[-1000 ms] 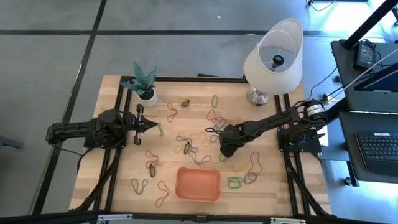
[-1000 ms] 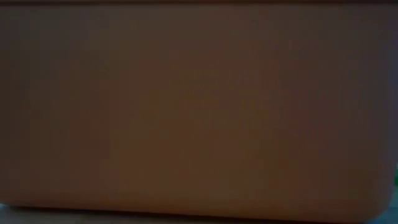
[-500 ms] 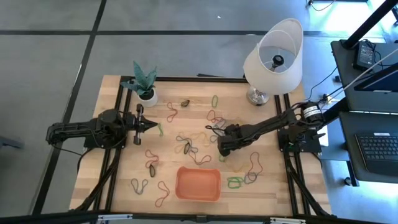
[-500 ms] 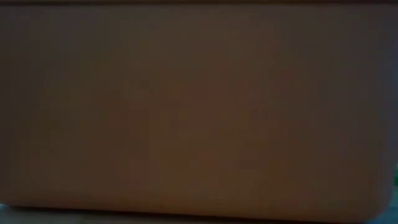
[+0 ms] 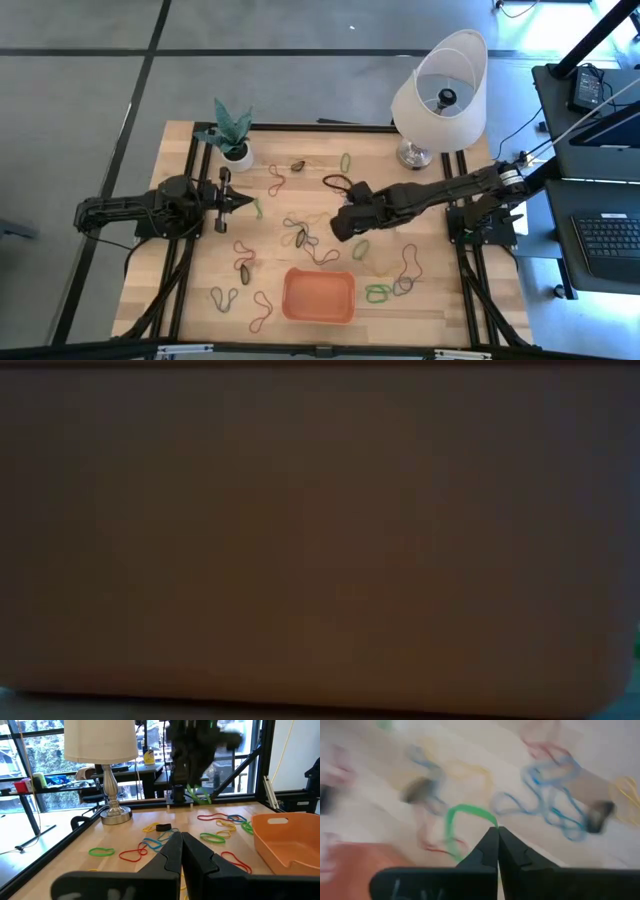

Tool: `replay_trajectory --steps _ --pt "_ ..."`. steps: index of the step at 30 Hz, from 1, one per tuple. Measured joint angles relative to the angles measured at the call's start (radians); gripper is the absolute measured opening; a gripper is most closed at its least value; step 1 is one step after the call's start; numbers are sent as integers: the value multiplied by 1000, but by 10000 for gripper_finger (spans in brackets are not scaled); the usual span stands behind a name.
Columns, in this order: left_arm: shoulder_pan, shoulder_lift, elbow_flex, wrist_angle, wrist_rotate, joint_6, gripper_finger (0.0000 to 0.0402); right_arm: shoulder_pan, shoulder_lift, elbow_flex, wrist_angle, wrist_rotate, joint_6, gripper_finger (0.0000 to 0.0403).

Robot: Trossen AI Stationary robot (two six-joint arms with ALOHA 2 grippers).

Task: Pick and place rubber bands into bin
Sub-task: Put the green rubber band into the bin

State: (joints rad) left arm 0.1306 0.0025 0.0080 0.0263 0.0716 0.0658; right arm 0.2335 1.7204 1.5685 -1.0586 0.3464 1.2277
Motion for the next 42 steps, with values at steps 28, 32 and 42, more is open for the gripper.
replay_trajectory --steps 28,32,42 --pt "0 0 0 0 0 0 1 272 630 736 -30 -142 -214 0" --pt "0 0 0 0 0 0 1 258 707 756 -74 -200 -203 0" --pt "0 0 0 0 0 0 1 246 819 756 -85 -272 -164 3"
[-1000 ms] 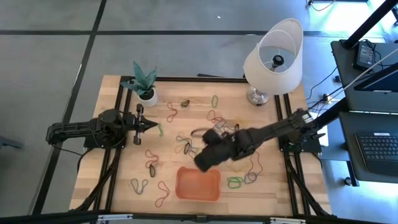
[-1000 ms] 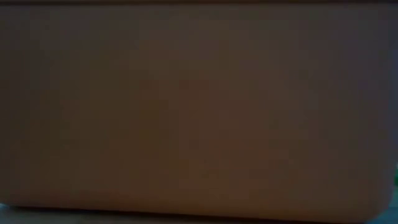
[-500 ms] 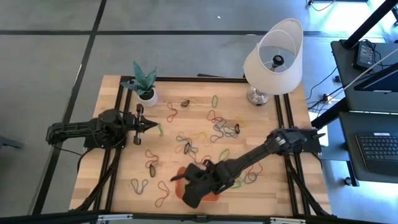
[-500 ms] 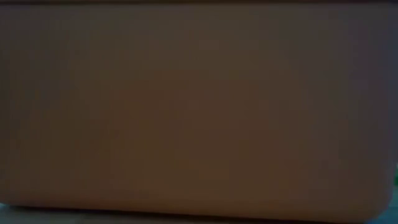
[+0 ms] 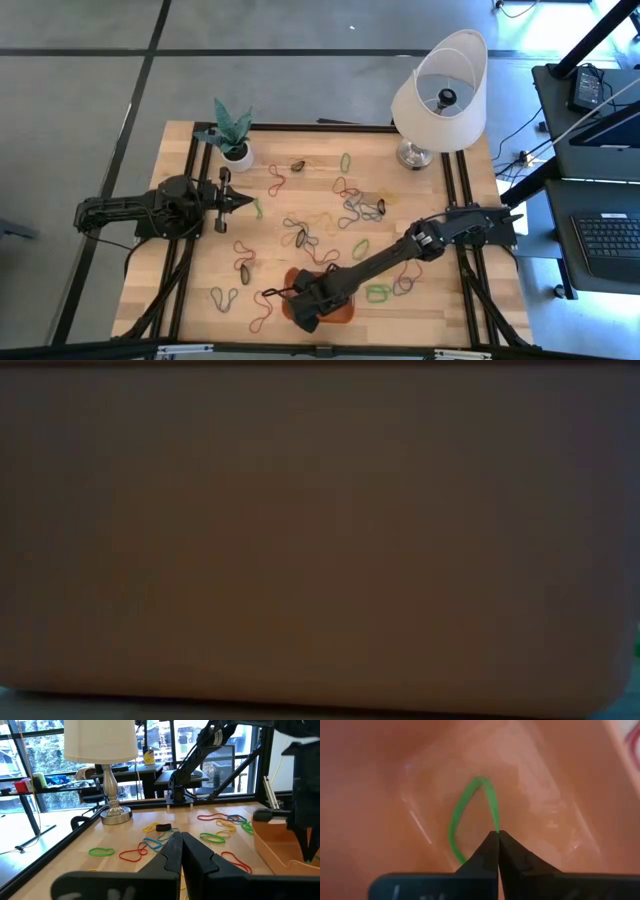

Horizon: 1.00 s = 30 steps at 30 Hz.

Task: Pick and place rubber bands into bin
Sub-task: Put the green rubber band into the bin, then put the black rubber band into the bin

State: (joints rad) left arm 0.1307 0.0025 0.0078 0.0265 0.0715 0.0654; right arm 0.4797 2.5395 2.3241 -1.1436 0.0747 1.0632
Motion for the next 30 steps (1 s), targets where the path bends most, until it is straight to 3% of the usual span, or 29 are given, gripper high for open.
replay_trajectory --steps 6,20,30 --pt "0 0 0 0 0 0 1 0 1 0 -13 1 6 26" --pt "0 0 0 0 0 0 1 -10 -65 33 -81 10 5 123" --pt "0 0 0 0 0 0 1 -31 -82 32 -202 11 -22 132"
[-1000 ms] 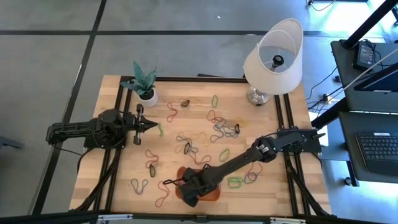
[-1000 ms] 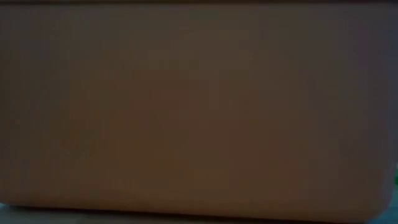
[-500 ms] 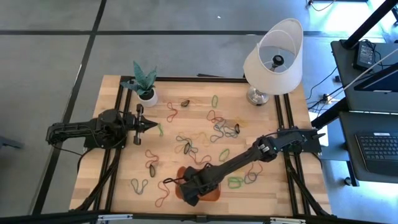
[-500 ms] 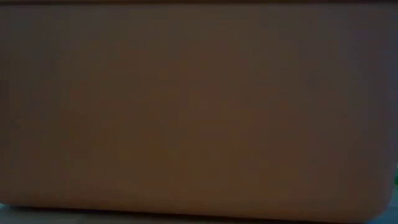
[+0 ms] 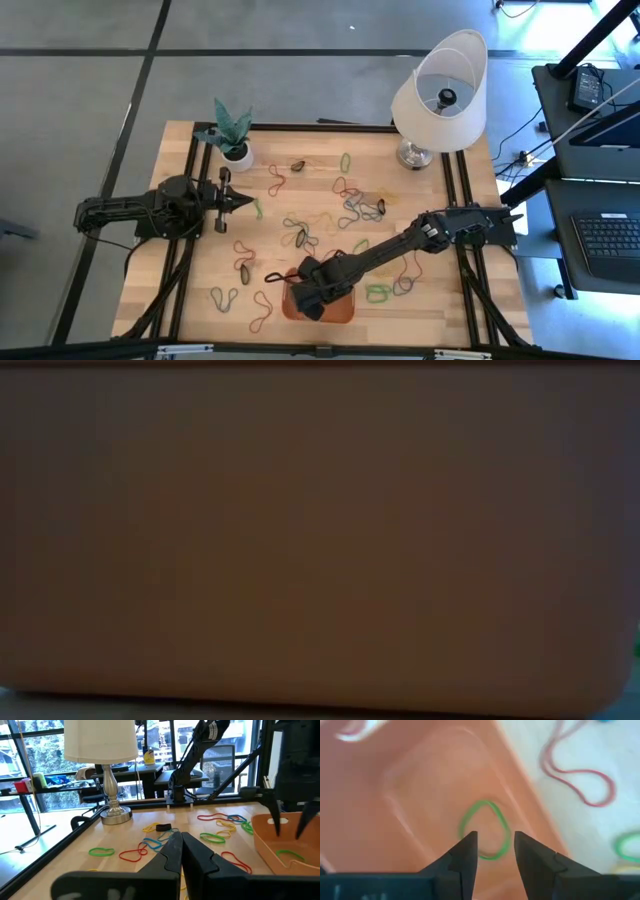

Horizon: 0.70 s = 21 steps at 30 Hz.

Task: Pick and place rubber bands into bin
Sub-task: Put the black rubber band into the bin

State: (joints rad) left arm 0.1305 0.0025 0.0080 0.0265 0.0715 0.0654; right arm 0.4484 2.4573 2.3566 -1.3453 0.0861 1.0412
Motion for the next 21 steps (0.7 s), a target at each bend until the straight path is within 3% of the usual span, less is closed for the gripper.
replay_trajectory --steps 5,8,18,21 --pt "0 0 0 0 0 0 1 2 -33 -2 -25 6 -50 120" --pt "0 0 0 0 0 0 1 -1 -82 0 -4 61 -79 103" --pt "0 0 0 0 0 0 1 -35 -192 -37 -51 206 -182 15" --pt "0 0 0 0 0 0 1 -50 -227 -80 -59 233 -182 6"
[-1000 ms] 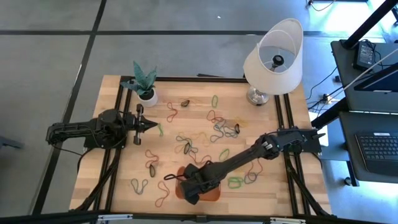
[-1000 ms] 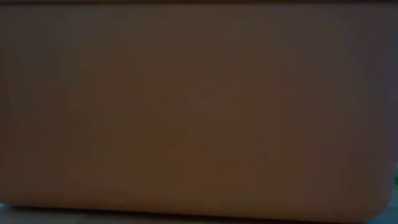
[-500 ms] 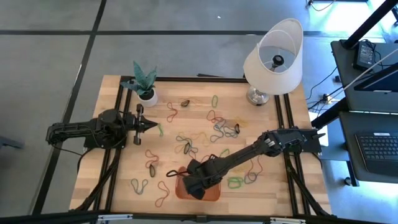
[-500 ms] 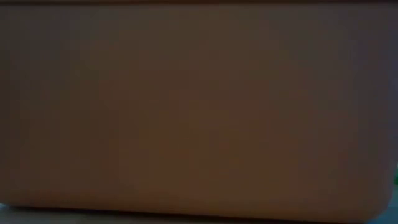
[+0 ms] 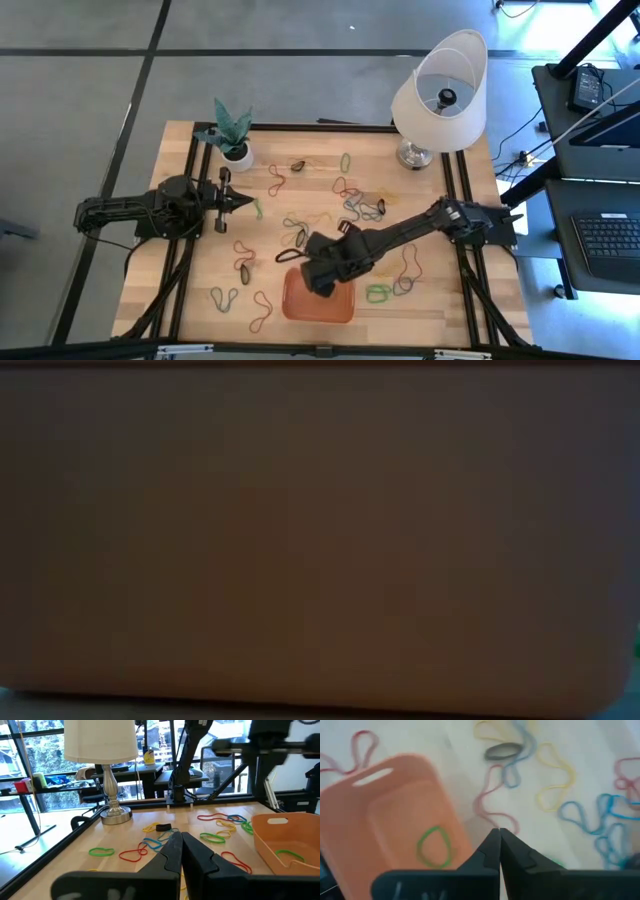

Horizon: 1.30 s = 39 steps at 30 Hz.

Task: Pick and place rubber bands into bin
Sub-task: Put the black rubber band into the bin

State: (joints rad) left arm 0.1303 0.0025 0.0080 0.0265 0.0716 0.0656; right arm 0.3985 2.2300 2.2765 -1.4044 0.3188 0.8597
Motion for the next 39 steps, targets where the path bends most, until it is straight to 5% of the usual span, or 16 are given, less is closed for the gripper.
replay_trajectory --steps 7,19,27,33,39 --pt "0 0 0 0 0 -9 1 -12 -136 -221 138 3 26 3" --pt "0 0 0 1 1 -184 1 101 -626 -908 473 16 244 2" --pt "-28 27 73 -42 51 -132 1 139 -774 -1074 566 -13 520 2" --pt "-98 174 227 -183 -46 -62 1 177 -823 -1191 611 -17 483 1" --pt "-174 433 400 -264 -161 -49 1 210 -974 -1471 917 82 491 1"
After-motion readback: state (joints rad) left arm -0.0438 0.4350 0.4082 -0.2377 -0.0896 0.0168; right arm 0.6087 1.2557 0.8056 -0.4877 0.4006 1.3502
